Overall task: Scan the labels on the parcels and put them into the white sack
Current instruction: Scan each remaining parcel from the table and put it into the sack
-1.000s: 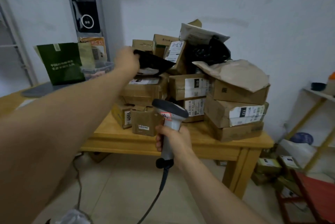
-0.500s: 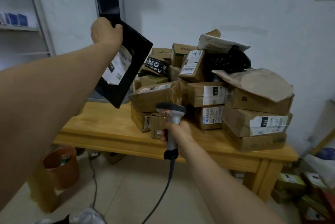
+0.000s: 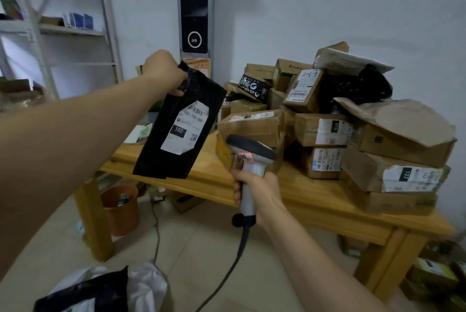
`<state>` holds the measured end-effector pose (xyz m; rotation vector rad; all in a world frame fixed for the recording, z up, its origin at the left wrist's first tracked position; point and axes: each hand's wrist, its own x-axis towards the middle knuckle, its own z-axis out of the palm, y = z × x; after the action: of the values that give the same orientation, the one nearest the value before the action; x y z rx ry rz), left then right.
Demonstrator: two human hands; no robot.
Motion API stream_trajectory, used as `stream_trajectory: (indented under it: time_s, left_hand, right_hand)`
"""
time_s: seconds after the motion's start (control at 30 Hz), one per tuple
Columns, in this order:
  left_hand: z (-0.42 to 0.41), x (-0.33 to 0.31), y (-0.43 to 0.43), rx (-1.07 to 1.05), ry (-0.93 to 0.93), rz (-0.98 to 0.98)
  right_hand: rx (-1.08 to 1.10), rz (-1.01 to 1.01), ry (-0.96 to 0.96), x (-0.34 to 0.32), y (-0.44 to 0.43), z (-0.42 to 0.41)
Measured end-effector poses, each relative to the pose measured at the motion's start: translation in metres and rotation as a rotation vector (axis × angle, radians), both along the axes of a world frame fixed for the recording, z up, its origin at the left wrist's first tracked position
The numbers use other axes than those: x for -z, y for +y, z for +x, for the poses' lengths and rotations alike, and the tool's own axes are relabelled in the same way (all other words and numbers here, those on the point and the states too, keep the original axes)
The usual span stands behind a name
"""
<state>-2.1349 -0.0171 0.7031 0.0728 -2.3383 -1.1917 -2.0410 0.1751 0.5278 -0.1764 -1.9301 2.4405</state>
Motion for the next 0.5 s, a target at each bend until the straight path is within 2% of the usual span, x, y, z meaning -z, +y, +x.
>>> stream_trajectory:
  time_s: [0.1, 0.2, 0.33, 0.5]
  left_hand:
    - [0.011, 0.019, -0.02, -0.055, 0.007, -0.049]
    - [0.018, 0.039, -0.039, -0.061, -0.018, -0.014]
    - [0.026, 0.063, -0.06, -0.079, -0.06, 0.068]
    - [0.035, 0.076, -0.079, -0.108, -0.085, 0.044]
  right_hand:
    - [-0.115, -0.016, 0.006, 0.003, -0.019, 0.018]
    - [-0.183, 0.003, -0.01, 0.008, -0.038, 0.03]
    - [-0.224, -0.042, -0.021, 0.013, -0.059, 0.04]
    - [-0.251, -0.084, -0.005, 0.015, -0.077, 0.044]
